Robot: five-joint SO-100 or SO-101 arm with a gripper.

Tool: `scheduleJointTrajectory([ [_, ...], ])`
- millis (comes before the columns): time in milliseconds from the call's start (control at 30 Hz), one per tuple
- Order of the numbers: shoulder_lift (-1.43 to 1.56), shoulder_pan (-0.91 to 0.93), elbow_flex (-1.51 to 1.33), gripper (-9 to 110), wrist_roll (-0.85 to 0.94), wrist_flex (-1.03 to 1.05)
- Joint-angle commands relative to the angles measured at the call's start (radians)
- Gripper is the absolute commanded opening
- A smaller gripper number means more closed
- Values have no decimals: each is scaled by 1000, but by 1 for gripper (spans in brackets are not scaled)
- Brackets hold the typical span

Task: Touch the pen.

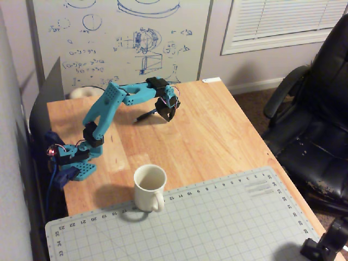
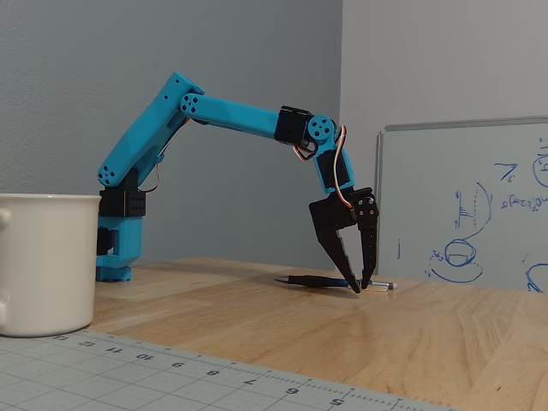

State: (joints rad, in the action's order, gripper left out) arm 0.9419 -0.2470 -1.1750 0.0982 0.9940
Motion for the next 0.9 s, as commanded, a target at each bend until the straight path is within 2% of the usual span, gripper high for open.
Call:
scheduleJointTrajectory([
  [0, 2321, 206, -1967, 1, -6, -3],
  [867, 2411, 207, -1967, 1, -8, -2],
])
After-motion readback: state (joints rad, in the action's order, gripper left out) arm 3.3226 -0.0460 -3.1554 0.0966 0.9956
